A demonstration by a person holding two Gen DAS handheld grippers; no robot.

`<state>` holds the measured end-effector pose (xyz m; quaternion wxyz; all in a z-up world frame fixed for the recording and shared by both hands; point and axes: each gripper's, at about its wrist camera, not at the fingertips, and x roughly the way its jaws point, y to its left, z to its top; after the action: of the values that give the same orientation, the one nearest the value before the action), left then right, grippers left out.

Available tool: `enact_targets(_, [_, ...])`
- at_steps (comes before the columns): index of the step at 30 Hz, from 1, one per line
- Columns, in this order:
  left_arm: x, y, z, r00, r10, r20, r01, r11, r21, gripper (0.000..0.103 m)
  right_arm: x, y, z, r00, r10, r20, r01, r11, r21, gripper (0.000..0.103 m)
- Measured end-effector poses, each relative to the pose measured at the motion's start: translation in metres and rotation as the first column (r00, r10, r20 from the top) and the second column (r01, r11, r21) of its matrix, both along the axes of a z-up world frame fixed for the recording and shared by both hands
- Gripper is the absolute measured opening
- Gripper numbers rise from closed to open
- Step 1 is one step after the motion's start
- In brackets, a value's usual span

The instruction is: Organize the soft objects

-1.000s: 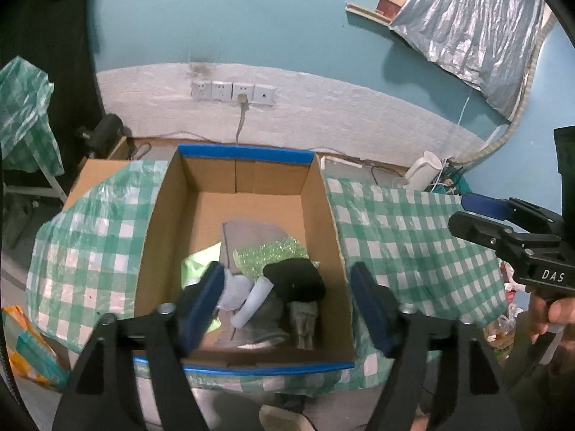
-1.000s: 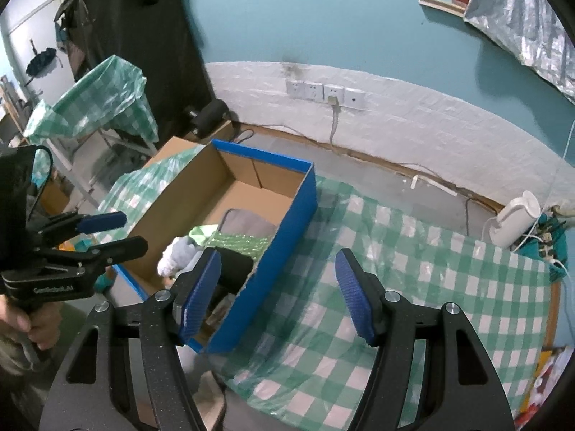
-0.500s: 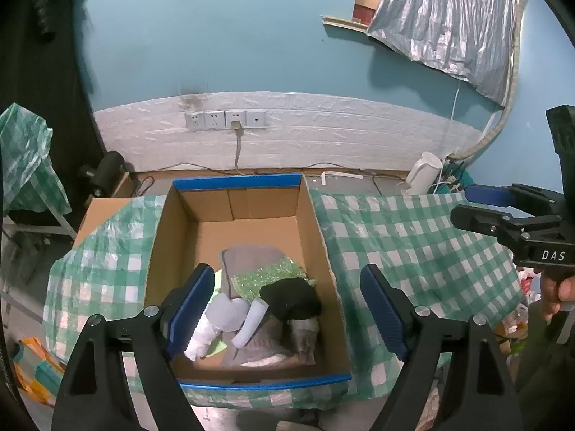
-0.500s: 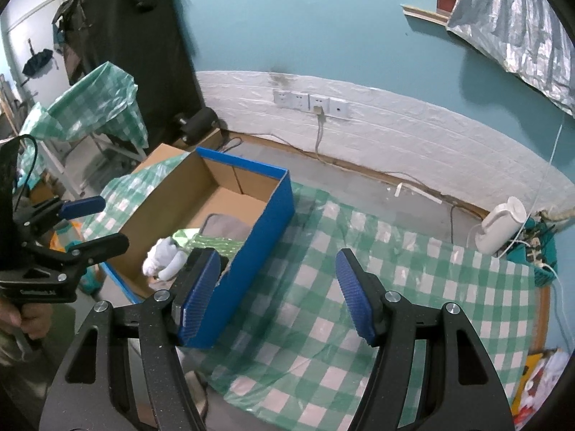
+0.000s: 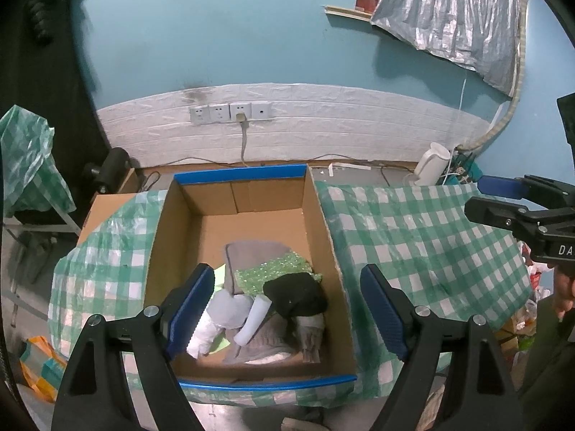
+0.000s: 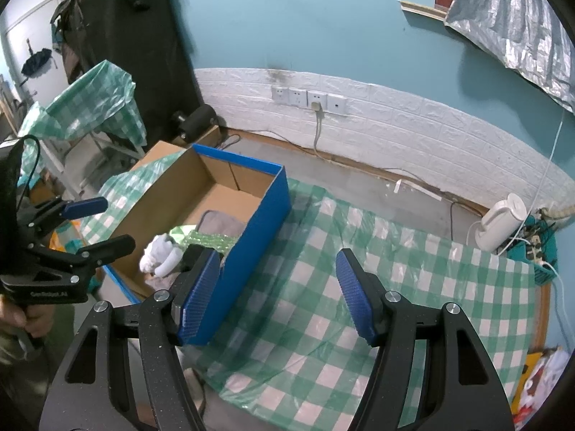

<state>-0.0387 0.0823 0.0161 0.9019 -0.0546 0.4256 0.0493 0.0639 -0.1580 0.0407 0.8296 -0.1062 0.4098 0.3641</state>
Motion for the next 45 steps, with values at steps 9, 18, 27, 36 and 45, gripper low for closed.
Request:
enact_targets(9, [-0.0021, -0.0010, -0.0007, 1.000, 0.001, -0.022, 0.000, 1.000, 0.012, 0.085, 0.0005, -0.0001, -0.0072, 1.000, -0.001, -0.007, 0.001, 1.000, -0.018, 0.067])
enact_targets(18, [-0.0046, 0.0015, 0.0021, 1.000, 0.009, -0.016, -0.009, 1.000, 0.012, 0.085, 0.0011, 0.0001, -0.0077, 1.000, 0.000, -0.007, 0.000, 1.000, -0.019, 0.067])
enact_targets(27, [-0.0043, 0.0011, 0.0016, 1.000, 0.004, -0.026, -0.004, 1.000, 0.016, 0.085, 0.0007, 0.0004, -0.0074, 1.000, -0.001, -0.007, 0.001, 1.000, -0.019, 0.067])
enact_targets(36, [-0.0039, 0.0004, 0.0008, 1.000, 0.003, -0.028, -0.002, 1.000, 0.020, 0.085, 0.0008, -0.0002, -0.0072, 1.000, 0.001, -0.009, -0.001, 1.000, -0.018, 0.067])
enact_targets(45, [-0.0034, -0.0017, -0.0015, 1.000, -0.001, -0.032, 0.002, 1.000, 0.024, 0.085, 0.0004, -0.0002, -0.0072, 1.000, 0.000, -0.008, 0.000, 1.000, -0.019, 0.067])
